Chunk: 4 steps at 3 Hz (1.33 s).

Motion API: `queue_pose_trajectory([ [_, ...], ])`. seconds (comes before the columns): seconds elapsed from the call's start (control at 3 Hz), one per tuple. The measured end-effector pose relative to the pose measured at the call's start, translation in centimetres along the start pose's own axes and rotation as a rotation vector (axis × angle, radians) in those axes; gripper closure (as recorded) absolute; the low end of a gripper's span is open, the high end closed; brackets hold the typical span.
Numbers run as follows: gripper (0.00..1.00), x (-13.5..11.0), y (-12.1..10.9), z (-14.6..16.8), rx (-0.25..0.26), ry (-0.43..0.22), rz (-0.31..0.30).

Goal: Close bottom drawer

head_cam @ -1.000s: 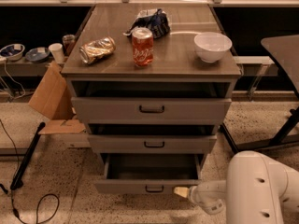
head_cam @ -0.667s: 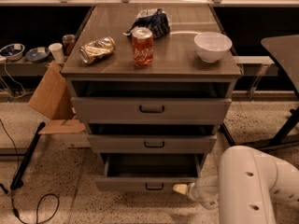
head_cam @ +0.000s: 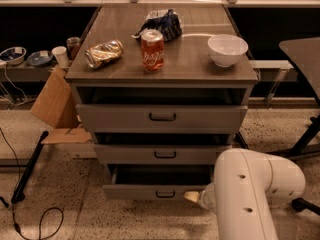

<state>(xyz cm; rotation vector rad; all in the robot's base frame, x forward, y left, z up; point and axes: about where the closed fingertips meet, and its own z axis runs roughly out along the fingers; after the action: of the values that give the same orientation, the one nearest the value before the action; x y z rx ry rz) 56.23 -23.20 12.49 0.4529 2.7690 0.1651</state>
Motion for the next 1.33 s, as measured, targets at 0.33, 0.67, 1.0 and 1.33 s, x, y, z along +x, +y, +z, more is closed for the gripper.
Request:
queue_pose_trajectory([
  [0.33,0.0,-0.6,0.0,0.7,0.04,0.003,0.023],
  [0.67,0.0,-1.4,-0.1,1.1,0.079,0.005,0.055],
  [1.0,0.0,-2.0,-0.2,1.2,0.109,0.011,0.099],
  [1.33,0.0,-2.6,-0.3,1.4,0.123,0.031,0.164],
])
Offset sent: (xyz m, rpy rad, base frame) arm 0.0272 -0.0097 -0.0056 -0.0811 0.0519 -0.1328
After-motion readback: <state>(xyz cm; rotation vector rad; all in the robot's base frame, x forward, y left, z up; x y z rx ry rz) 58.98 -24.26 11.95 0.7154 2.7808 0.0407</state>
